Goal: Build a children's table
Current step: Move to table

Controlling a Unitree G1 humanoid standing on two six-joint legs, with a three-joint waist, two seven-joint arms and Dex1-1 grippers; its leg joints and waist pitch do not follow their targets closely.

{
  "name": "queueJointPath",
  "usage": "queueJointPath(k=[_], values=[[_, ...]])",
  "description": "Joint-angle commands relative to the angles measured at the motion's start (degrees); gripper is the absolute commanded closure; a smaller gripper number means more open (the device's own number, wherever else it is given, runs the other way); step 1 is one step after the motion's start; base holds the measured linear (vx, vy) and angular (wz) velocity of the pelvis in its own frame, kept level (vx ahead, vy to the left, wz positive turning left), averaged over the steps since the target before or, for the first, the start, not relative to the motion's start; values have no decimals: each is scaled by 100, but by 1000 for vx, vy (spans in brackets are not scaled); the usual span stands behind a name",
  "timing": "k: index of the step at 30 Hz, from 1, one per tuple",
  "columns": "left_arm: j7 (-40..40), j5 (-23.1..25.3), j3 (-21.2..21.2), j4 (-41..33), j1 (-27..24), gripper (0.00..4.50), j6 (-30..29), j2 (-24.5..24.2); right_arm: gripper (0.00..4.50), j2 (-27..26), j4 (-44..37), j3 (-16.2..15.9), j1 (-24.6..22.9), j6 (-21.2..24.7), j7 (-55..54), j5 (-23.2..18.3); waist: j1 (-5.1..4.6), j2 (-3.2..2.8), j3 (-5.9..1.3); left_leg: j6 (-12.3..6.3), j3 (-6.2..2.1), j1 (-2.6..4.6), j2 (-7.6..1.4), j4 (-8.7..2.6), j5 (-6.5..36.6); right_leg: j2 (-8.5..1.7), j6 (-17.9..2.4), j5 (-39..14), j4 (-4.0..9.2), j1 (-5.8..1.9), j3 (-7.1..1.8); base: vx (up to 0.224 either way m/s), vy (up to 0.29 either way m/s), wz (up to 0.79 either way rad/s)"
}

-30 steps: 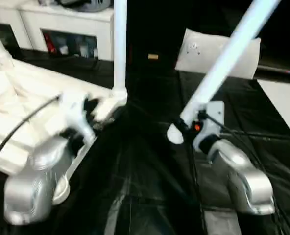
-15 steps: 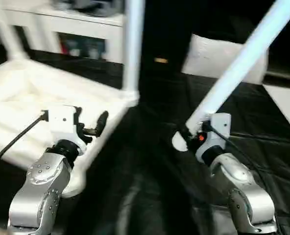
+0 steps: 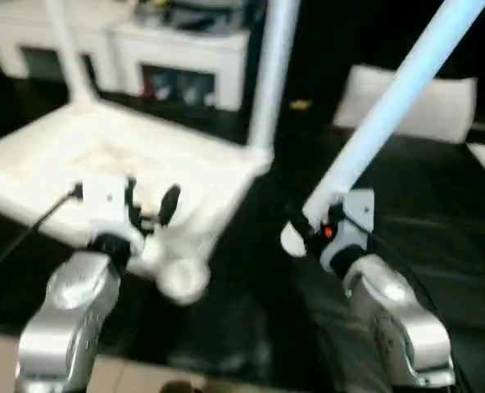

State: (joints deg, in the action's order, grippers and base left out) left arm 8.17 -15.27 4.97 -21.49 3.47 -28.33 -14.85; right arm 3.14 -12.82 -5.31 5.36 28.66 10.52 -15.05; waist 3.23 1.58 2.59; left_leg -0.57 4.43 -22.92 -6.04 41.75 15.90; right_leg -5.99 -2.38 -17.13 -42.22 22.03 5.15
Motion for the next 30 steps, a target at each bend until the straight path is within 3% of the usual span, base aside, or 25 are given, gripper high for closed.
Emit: queueJointPath(k=[1,3,4,5,6,7,8,9,10,11,12,13,14,15,16,17,18,19,20,21,22,24,25,27,30], values=[[24,36,-88,-37,65,46,-14,54,260,126,-112,145,55,-2,-10,20,-150,-289,-296,-1332,-247,456,-515,-1068,-817,367,317,-499,-385,386,184,-49,195,5],[36,29,-92,-40,73,46,-20,56,260,138,-104,144,65,2,-9,14,-231,-159,-274,-1499,-203,378,-542,-1208,-436,269,483,-301,-280,280,183,-68,169,-4],[43,26,-98,-32,84,46,-21,57,260,145,-98,147,71,-1,-4,11,-281,62,-271,-1291,-144,354,-545,-1293,283,72,391,-96,96,123,-32,-83,155,-10],[44,27,-99,-30,85,46,-21,56,260,145,-97,147,70,-1,-4,11,-108,495,-425,-585,22,-84,-333,-805,1015,-897,1004,-700,859,-330,-810,-124,114,-9],[58,37,-99,-8,93,46,-14,49,260,150,-92,141,71,-1,5,18,135,273,-275,-183,-149,-149,-289,182,928,-1753,769,-1465,1367,-114,-1290,-130,113,-13],[74,57,-100,31,95,46,5,39,260,155,-84,136,64,-8,12,31,-80,280,-373,485,-438,-473,-123,655,639,-1644,447,-1697,1279,-456,-1190,-130,113,-13],[83,67,-103,48,100,46,9,32,260,156,-81,138,65,-7,16,35,-37,305,-194,853,-405,-318,-173,503,497,-1292,-228,-2107,1364,-320,-916,-99,154,-23],[85,70,-105,51,103,46,8,30,260,156,-81,140,66,-4,16,34,-22,299,-204,836,-355,-190,-195,354,474,-1110,-625,-2099,1354,-320,-870,-93,181,-11],[88,66,-103,47,112,46,-6,20,260,138,-93,142,62,14,16,33,-33,211,-190,536,-264,-3,-319,-155,304,-814,-1130,-2120,1340,-335,-655,-93,181,-11],[87,63,-100,43,110,46,-11,20,260,130,-99,132,49,14,17,36,-100,-71,-169,69,-259,285,-432,-756,954,-341,-1049,-2128,1173,-180,-399,-97,234,11],[94,64,-100,38,107,46,-17,20,260,131,-104,120,40,11,15,36,-302,-210,-165,82,-254,433,-528,-1066,1691,165,-798,-1743,759,36,-147,-126,254,12],[102,68,-104,35,109,46,-25,21,260,136,-106,110,35,9,13,32,-461,-243,-207,-121,-325,411,-624,-1380,2401,308,-520,-752,168,-30,68,-126,254,12],[120,60,-126,25,105,46,-51,23,260,122,-115,120,26,32,16,-9,-474,-290,-179,125,151,600,-822,-1382,2990,253,-410,-290,116,216,119,-103,241,9],[135,112,-182,6,102,46,-70,5,260,127,-125,123,22,52,11,-26,-313,-193,-120,708,312,498,-1006,-1567,3684,150,-282,-120,118,53,165,-72,205,-21],[175,173,-269,-26,98,46,-88,-42,260,136,-133,124,20,54,8,-23,-272,-100,-114,817,404,519,-1132,-1647,3904,85,-197,-134,126,-20,156,-72,205,-21],[203,191,-325,-43,99,46,-77,-49,260,149,-133,122,26,38,8,-8,-110,3,-105,1144,582,639,-1198,-1664,4081,-6,-43,-684,336,-9,-88,-70,131,-55],[222,195,-359,-52,99,46,-68,-48,260,156,-131,123,31,25,10,-1,-85,32,-101,1625,711,1057,-848,-1103,3976,127,11,-2123,1070,519,-335,-46,103,-43],[188,202,-377,-38,102,46,-56,-4,260,169,-127,122,30,6,18,10,-192,46,-122,1598,768,1157,-693,-861,3647,219,26,-2346,1221,654,-325,-46,103,-43],[160,163,-377,-16,110,46,-39,73,260,184,-127,133,30,-13,30,24,-220,-14,-121,1324,503,807,-733,-1076,3280,125,25,-2085,1203,264,-359,-53,115,-50],[153,159,-378,-12,112,46,-36,87,260,187,-128,137,31,-14,32,26,-220,-14,-121,1324,503,807,-733,-1076,3280,125,25,-2085,1203,264,-359,-43,111,-58],[83,75,-345,34,133,46,9,250,260,217,-153,181,24,-43,45,56,-287,-123,-225,1182,125,408,-932,-1418,2937,-48,36,-994,922,-183,-358,-43,111,-58],[66,49,-317,42,141,46,25,298,260,235,-160,177,21,-56,48,67,-358,-69,-229,1074,181,295,-789,-1310,2396,-240,-83,-498,1062,-230,-452,-64,42,-24],[89,102,-365,67,166,46,-11,256,260,272,-158,163,12,-49,50,94,-378,36,-171,864,243,191,-692,-1260,2262,-365,-40,-1469,1193,-235,-508,-77,18,-19],[131,178,-428,135,208,46,-28,215,260,350,-154,140,0,-54,74,116,-400,101,-164,689,216,276,-666,-1120,2151,-452,152,-3031,1378,-109,-544,0,0,0],[105,218,-412,204,233,46,-32,219,260,380,-179,175,-5,-24,141,31,-366,98,-236,490,231,242,-729,-1131,1157,-323,-229,-1338,1219,-132,-568,17,-12,1]])
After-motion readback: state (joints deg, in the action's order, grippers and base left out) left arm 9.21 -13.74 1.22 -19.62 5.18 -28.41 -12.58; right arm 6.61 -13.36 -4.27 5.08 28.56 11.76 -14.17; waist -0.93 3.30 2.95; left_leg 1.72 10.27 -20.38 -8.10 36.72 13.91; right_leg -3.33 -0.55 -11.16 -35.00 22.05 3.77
